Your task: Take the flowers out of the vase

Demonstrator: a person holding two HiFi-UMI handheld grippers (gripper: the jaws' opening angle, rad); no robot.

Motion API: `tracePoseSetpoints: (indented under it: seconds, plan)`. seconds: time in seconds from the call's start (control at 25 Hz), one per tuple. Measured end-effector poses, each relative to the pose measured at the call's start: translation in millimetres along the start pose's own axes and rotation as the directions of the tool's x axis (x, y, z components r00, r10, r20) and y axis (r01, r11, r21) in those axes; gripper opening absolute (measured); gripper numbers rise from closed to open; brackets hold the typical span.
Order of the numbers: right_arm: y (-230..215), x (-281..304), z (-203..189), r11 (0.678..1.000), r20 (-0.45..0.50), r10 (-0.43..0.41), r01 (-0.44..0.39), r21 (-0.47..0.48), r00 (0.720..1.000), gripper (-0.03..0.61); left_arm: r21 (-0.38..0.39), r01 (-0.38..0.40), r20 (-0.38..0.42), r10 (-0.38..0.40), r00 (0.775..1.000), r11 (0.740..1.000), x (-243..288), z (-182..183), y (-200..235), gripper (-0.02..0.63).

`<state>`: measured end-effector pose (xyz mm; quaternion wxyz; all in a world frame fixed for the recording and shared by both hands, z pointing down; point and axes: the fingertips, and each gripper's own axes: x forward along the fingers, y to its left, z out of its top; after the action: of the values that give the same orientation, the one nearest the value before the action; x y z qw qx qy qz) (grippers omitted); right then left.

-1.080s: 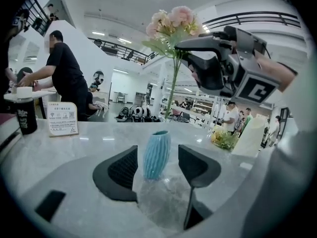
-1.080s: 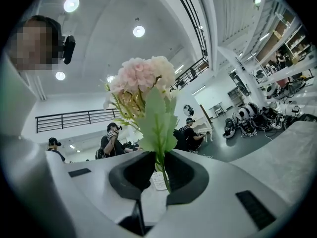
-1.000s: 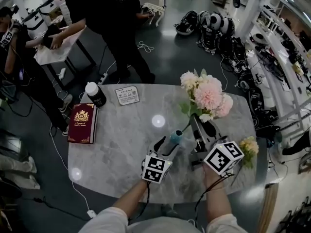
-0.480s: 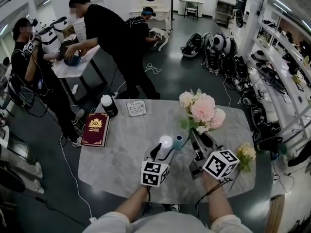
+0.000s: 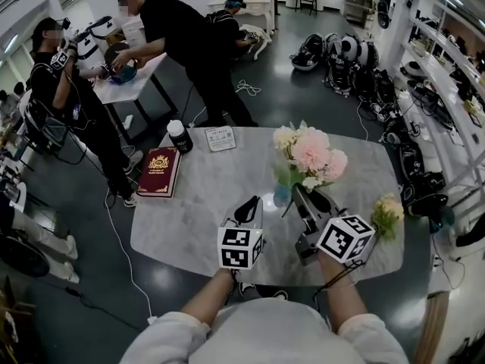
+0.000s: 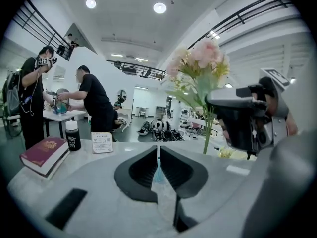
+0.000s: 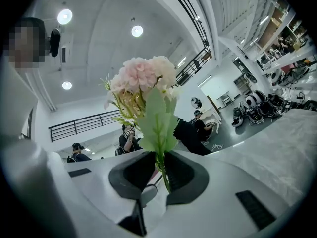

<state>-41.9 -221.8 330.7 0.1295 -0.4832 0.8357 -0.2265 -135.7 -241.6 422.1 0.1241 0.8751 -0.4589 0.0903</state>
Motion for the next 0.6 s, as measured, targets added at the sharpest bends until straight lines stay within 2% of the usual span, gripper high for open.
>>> tracePoseSetpoints:
  seconds: [0.08,0.32,0.6]
  plan:
    - [2.4,-3.8,-11.3,1.0,-0.021,-0.001,0.001,0.006,1.0,0.057,-0.004,-0.01,0.004,0.01,1.0,1.0,-6.4,0.7,-0.6,0.009]
    - [6.0,-9.7,-26.6,0.998,-0.055,0.003,0.0,0.056,0.999,0.057,-0.028,-0.034,-0.013,0.034,0.999,0.999,-19.5,-5.2,2.7,0.009]
    - [18.8,1.9,-43.7,0.996,-0.098,0.037,-0.028,0.09,0.995,0.057,-0.055,-0.099,-0.025,0.098,0.995,0.994,-35.5,-13.7,24.7,0.009]
